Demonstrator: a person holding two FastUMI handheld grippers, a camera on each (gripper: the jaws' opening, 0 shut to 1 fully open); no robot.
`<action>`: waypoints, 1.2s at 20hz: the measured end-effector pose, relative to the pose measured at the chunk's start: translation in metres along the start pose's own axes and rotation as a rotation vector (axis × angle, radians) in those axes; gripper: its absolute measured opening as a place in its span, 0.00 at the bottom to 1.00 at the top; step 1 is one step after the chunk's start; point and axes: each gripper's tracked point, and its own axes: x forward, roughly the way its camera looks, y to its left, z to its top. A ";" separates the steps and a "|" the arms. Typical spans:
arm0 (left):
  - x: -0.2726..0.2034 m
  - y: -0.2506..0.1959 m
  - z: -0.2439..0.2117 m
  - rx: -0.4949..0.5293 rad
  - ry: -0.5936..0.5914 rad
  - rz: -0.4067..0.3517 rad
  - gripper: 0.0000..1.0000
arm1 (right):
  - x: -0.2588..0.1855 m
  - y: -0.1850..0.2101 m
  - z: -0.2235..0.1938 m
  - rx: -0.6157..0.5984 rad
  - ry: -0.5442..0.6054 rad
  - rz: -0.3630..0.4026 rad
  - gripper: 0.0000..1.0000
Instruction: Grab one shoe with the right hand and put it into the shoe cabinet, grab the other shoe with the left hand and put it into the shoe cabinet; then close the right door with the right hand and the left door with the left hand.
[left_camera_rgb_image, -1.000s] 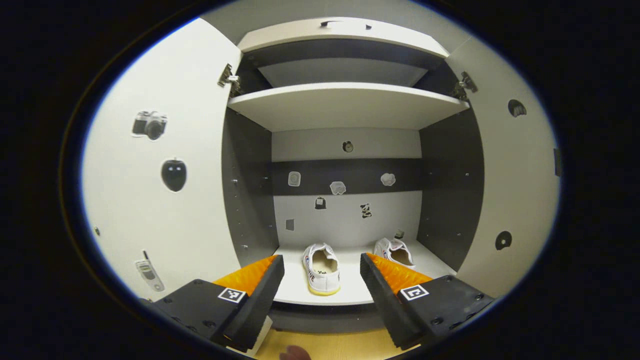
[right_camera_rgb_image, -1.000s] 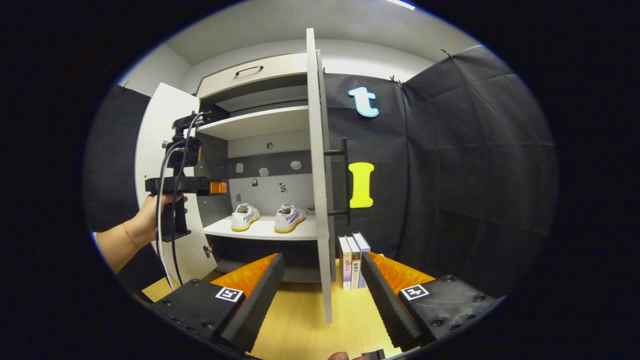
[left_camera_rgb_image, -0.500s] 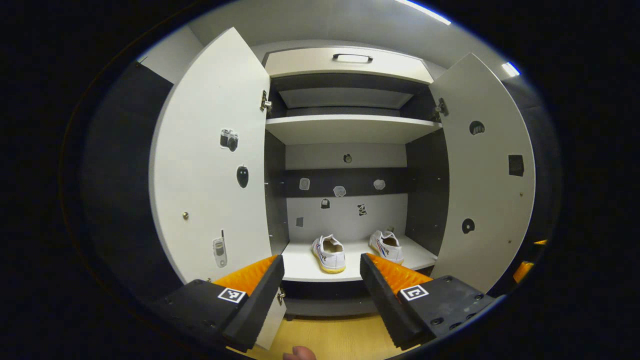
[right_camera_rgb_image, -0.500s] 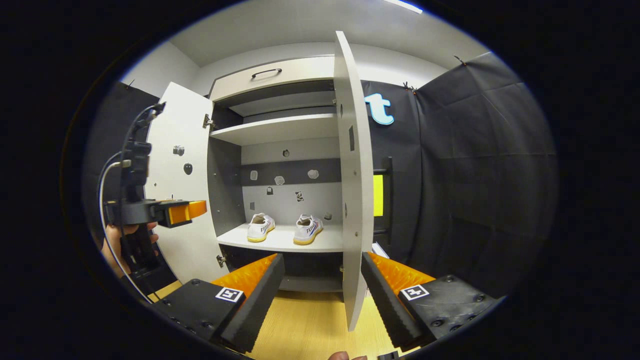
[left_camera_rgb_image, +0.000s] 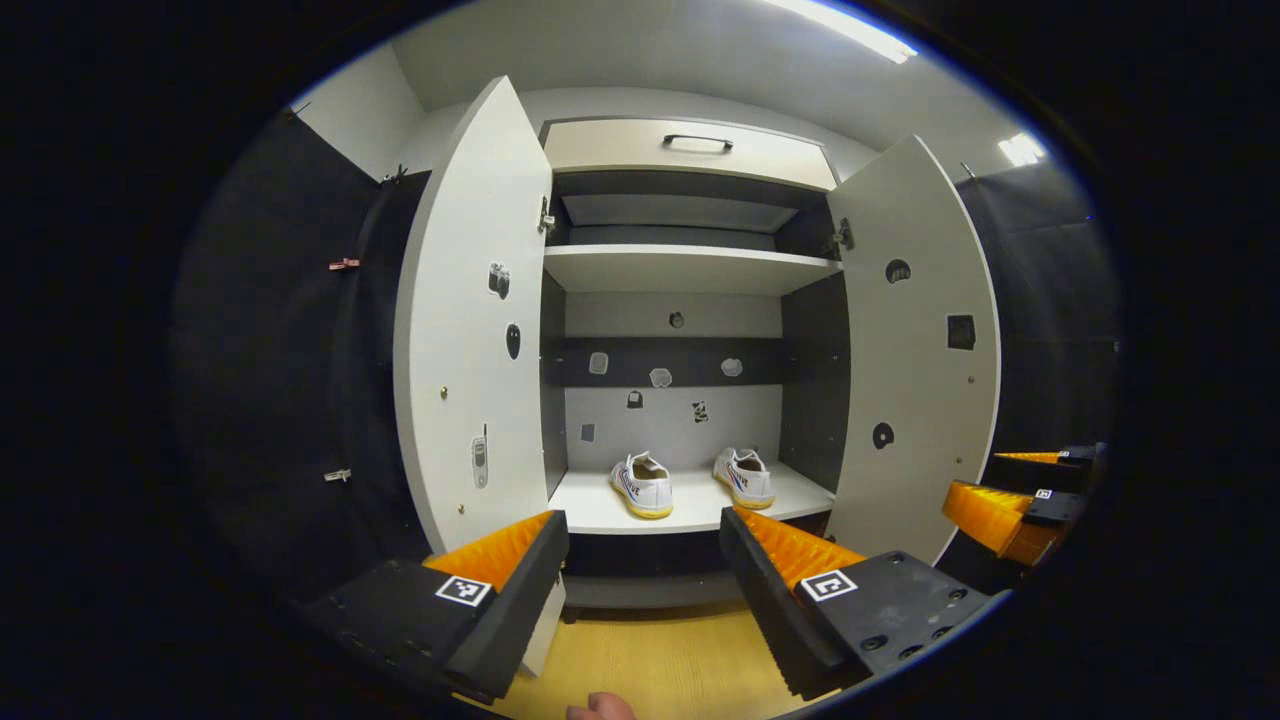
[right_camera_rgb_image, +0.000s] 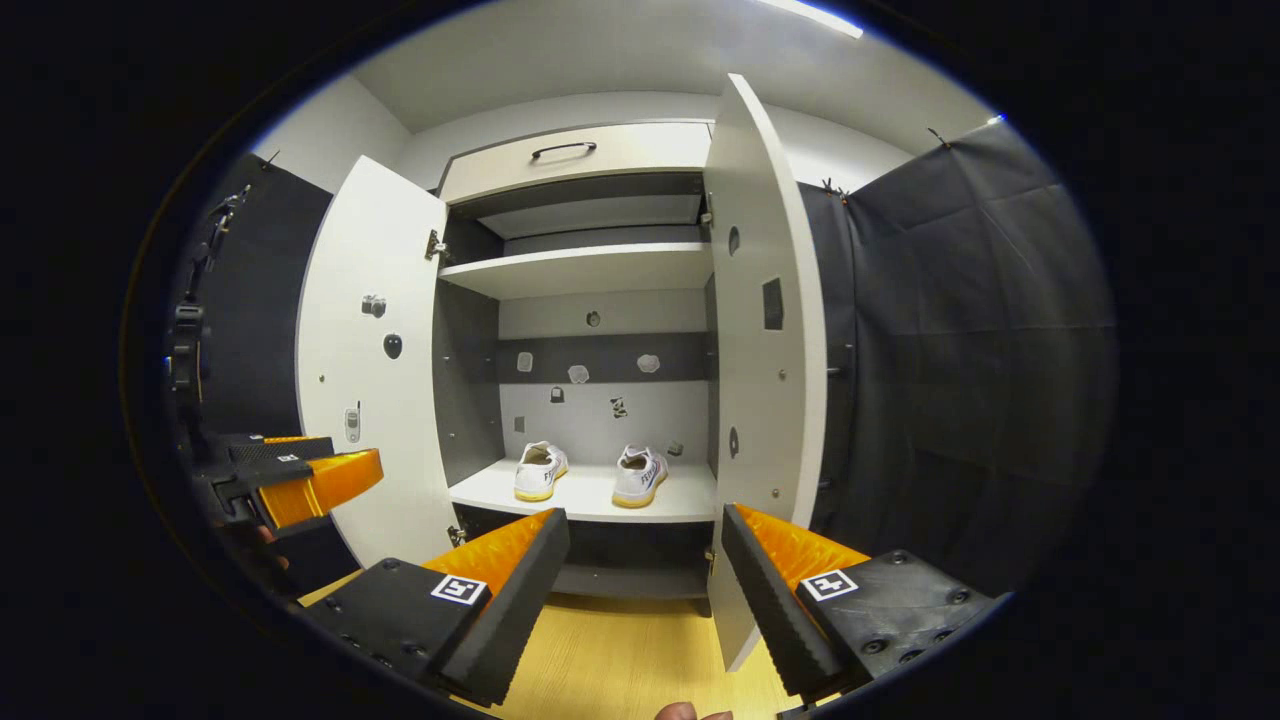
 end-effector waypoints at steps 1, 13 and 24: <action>-0.004 0.001 -0.001 -0.001 -0.004 0.002 0.96 | 0.001 0.004 -0.002 0.001 0.004 0.002 0.98; -0.023 0.021 -0.014 -0.002 0.009 0.037 0.96 | 0.003 0.019 0.000 -0.005 0.009 0.008 0.98; -0.024 0.018 -0.016 -0.008 0.014 0.030 0.96 | 0.000 0.015 -0.001 -0.008 0.013 -0.003 0.98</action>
